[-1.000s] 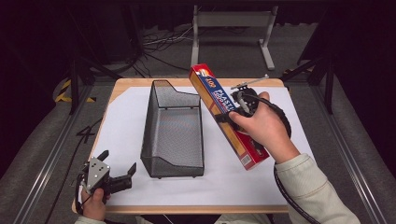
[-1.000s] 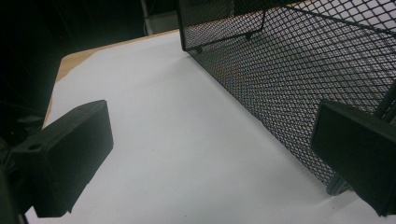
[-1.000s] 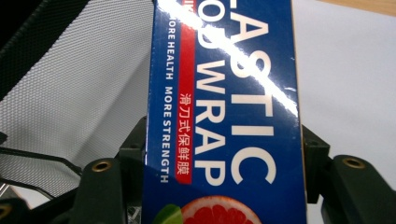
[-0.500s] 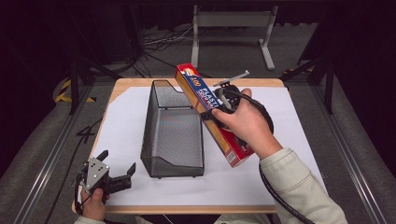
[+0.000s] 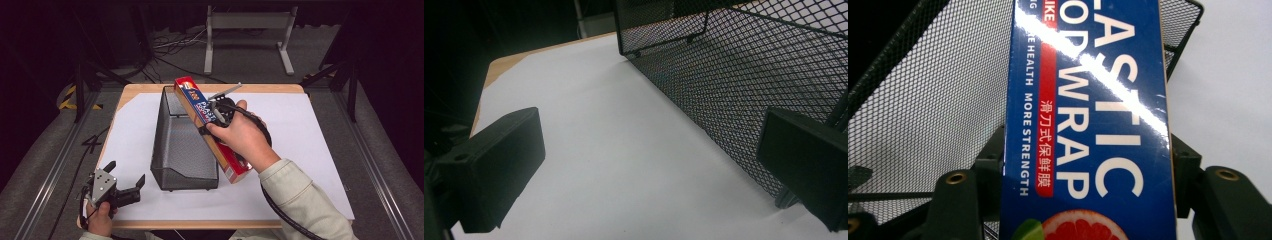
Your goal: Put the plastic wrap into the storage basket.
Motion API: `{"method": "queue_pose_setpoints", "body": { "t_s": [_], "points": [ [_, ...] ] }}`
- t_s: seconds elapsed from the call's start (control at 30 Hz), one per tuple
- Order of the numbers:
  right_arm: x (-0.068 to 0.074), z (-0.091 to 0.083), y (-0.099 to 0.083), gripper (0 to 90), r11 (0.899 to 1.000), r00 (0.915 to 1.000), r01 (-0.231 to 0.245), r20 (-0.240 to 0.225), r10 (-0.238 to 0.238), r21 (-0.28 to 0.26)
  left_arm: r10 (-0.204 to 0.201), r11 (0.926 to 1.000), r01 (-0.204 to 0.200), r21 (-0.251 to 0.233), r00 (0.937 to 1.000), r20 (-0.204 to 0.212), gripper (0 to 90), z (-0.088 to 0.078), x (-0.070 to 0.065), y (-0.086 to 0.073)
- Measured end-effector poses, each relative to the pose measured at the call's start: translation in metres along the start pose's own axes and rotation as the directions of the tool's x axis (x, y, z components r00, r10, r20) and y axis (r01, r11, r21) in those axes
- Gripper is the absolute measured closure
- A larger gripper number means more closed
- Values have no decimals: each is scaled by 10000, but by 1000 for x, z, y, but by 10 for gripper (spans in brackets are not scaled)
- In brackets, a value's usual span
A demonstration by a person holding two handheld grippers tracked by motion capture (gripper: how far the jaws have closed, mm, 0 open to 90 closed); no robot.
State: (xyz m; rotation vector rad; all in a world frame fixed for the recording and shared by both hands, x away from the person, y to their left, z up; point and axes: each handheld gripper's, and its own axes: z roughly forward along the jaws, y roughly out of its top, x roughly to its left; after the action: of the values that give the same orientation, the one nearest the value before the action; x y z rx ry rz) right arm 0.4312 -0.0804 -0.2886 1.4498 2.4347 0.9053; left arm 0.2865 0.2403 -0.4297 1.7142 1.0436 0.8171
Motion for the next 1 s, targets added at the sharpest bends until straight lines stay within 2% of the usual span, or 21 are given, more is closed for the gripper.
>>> {"method": "queue_pose_setpoints", "body": {
  "t_s": [0.2,0.57,1.0],
  "points": [
    [6,12,-1,393,9999,9999,78,63,-79,147,-9,10000,9,-24,10000,7,0,0,0,0],
    [18,32,0,392,9970,9979,519,363,-541,572,-17,10000,18,-31,10000,12,1,0,0,0],
    [27,51,-3,390,9943,9974,477,498,-526,949,-16,10000,16,-20,10000,37,0,0,0,0]
  ]
}}
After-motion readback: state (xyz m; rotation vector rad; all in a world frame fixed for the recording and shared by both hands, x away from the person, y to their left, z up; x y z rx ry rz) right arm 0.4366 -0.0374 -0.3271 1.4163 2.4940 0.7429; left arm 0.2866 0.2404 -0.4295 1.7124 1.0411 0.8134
